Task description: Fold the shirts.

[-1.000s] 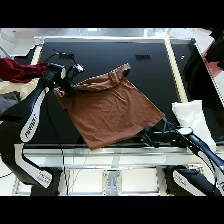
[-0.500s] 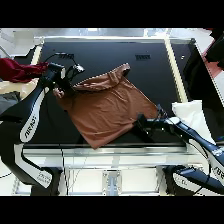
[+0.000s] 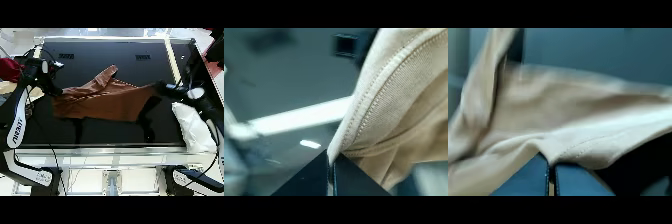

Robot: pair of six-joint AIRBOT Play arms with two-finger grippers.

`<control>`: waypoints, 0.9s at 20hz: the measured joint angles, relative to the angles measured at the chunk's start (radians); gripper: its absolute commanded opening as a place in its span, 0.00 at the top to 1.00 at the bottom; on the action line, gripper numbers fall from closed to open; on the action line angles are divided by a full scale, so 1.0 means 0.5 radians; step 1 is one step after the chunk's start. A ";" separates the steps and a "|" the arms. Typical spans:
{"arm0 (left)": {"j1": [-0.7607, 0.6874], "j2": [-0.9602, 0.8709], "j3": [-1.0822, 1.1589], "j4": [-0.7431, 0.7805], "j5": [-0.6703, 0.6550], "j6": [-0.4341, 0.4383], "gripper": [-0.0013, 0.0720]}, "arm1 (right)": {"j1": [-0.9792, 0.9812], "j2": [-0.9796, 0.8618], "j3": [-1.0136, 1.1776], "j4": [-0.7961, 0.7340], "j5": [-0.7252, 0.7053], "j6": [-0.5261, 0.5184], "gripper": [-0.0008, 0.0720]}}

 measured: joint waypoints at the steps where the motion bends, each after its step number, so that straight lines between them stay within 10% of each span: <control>1: 0.018 0.008 -0.020 -0.111 -0.051 -0.035 0.98 | -0.032 -0.030 0.095 -0.043 -0.001 0.007 0.98; 6: -0.002 0.058 -0.281 -0.580 -0.108 -0.139 0.97 | -0.057 -0.316 0.518 -0.148 0.063 0.040 0.98; 18: -0.029 0.533 -0.819 -0.798 0.889 -0.267 0.97 | 0.034 -0.501 0.718 -0.383 0.402 0.089 0.98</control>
